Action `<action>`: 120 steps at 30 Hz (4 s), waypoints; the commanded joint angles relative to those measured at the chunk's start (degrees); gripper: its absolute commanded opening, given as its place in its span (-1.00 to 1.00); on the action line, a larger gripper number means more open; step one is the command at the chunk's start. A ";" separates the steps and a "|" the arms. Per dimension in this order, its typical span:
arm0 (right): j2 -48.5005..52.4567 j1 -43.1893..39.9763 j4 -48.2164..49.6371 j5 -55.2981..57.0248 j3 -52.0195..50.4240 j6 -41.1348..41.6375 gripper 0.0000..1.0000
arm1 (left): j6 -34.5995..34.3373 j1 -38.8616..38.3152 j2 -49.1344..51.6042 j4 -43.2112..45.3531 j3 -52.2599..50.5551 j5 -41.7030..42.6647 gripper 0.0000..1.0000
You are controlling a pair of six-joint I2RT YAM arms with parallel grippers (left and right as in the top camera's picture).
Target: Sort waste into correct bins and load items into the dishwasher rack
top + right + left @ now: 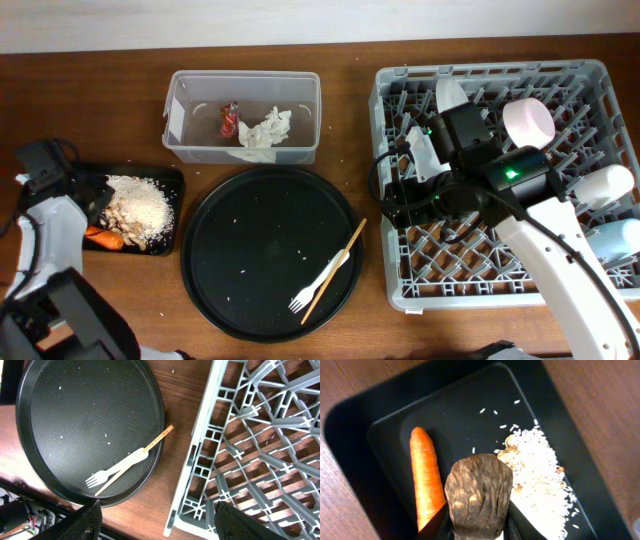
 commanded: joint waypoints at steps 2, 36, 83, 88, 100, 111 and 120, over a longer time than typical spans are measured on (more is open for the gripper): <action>0.17 0.28 -0.02 0.28 0.11 -0.22 0.52 | 2.01 0.24 1.77 1.03 0.57 -0.26 -0.33; 12.48 23.98 17.49 -0.92 -13.00 35.34 0.45 | 11.45 -28.96 -2.34 -31.30 0.79 4.87 0.11; 28.04 23.93 29.18 10.86 -13.14 36.63 -0.56 | 11.41 -28.96 -2.34 -30.88 -0.13 4.94 0.12; 28.04 23.93 28.33 10.84 -13.14 36.63 -0.87 | 11.43 -28.96 -2.34 -30.91 -0.13 4.94 0.12; 17.99 23.04 18.75 16.39 -5.18 33.18 -0.92 | 11.41 -28.96 -2.34 -30.91 -0.13 4.92 0.12; 9.49 0.94 9.27 11.93 -8.09 4.17 -0.92 | 11.41 -28.96 -2.34 -30.91 -0.13 4.94 0.12; 13.70 0.92 13.99 12.50 -11.98 3.85 -0.59 | 11.43 -28.96 -2.34 -30.91 -0.13 4.94 0.12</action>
